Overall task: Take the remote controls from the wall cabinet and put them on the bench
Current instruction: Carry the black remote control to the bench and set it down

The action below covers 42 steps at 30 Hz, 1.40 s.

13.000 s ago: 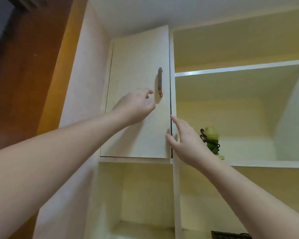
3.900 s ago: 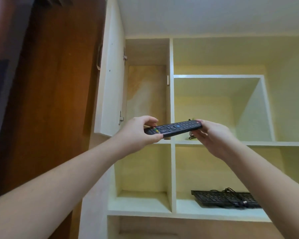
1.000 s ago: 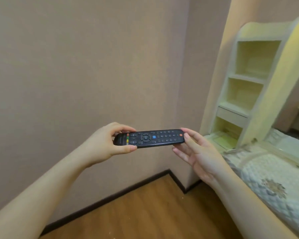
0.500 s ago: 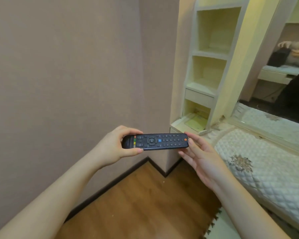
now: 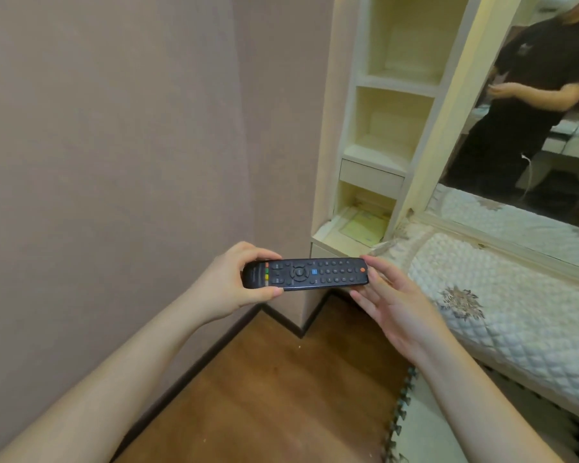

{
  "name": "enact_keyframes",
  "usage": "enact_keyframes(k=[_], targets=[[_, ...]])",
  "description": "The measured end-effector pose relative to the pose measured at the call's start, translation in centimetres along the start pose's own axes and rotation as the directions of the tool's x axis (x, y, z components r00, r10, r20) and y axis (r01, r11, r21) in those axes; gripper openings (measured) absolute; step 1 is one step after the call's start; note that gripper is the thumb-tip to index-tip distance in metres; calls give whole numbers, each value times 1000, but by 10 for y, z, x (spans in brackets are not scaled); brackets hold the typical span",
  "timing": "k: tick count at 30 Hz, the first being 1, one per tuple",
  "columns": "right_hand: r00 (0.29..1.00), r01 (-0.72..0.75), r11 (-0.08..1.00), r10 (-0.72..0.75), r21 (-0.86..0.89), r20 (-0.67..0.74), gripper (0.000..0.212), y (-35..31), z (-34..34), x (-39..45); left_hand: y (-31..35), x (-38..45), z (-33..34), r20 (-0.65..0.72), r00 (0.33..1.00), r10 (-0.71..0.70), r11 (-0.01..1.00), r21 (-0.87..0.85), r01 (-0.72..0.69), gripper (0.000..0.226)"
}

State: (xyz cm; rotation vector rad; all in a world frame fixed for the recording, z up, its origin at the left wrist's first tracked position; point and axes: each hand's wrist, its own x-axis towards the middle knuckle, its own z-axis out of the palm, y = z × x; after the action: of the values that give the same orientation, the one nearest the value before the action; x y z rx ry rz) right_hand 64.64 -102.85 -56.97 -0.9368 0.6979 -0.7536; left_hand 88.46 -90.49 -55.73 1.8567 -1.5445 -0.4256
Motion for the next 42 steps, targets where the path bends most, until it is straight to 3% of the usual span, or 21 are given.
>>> enact_keyframes(k=[9, 21, 31, 42], targets=[[986, 14, 999, -9, 28, -168, 30, 9, 4, 26, -38, 57, 2, 211, 969, 131, 990, 31, -140, 66], [934, 57, 994, -19, 96, -357, 28, -6, -62, 53, -22, 150, 63, 325, 919, 223, 971, 4, -237, 56], [896, 111, 989, -58, 94, -440, 25, -40, -172, 94, 24, 255, 151, 422, 881, 212, 976, -134, -171, 53], [849, 59, 998, -35, 28, -528, 20, -61, -258, 143, 51, 337, 234, 506, 845, 174, 985, -88, -150, 53]])
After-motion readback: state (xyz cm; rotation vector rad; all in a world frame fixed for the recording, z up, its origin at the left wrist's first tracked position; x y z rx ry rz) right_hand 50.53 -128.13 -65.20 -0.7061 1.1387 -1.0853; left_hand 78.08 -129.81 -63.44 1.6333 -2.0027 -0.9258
